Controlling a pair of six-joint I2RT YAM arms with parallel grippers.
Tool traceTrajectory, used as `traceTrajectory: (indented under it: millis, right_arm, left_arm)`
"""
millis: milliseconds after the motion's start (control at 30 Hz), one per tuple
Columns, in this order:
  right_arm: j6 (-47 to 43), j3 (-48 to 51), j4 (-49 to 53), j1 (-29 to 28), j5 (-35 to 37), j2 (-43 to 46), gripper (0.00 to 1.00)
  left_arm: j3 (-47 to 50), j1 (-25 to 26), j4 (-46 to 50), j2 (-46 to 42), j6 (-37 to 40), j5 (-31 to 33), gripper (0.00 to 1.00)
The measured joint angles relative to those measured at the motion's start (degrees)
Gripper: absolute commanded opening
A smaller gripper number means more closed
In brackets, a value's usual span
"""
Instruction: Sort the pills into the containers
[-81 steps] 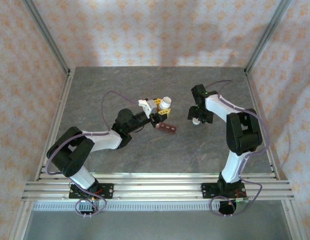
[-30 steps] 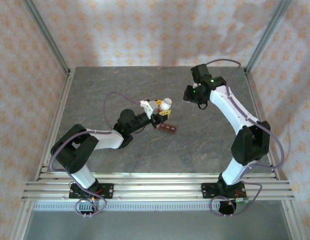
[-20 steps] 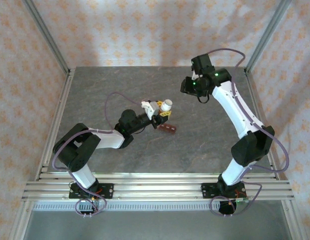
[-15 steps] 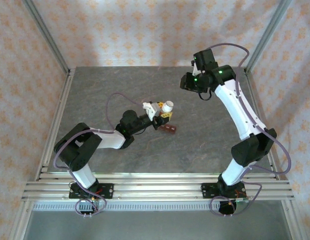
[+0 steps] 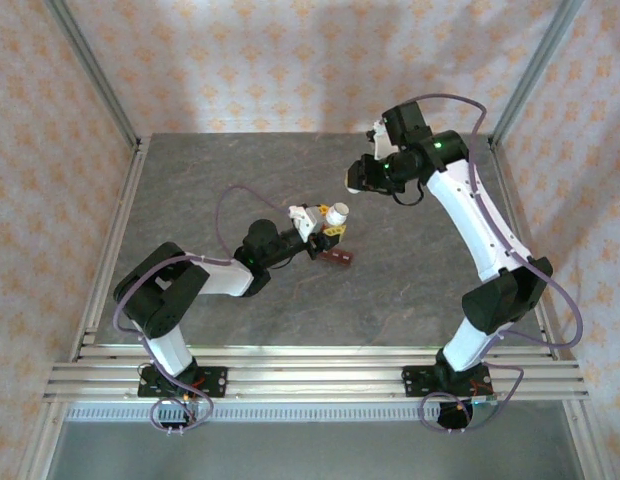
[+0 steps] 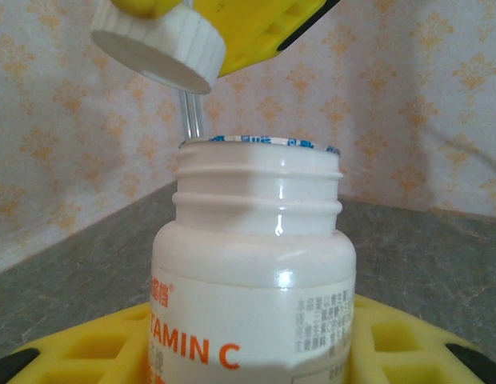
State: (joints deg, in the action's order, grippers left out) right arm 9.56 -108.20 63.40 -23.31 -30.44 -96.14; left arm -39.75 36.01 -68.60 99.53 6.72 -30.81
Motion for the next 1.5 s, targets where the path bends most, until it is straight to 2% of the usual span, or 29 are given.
traceTrajectory:
  millis: [233,900,1500]
  right_arm:
    - [-2.6,0.5,1.9,-2.5,-1.9,0.0,0.36]
    - [-5.7,4.2,2.8,-4.5,-3.0,-0.1,0.35]
    - [-8.2,2.7,4.1,-5.2,-3.7,-4.0,0.35]
  left_arm:
    - [0.0,0.0,0.0,0.8,0.9,0.9,0.00]
    - [0.1,-0.8,0.1,0.8,1.3,1.2,0.00]
    - [1.0,-2.1,1.0,0.7,2.4,-1.9,0.00]
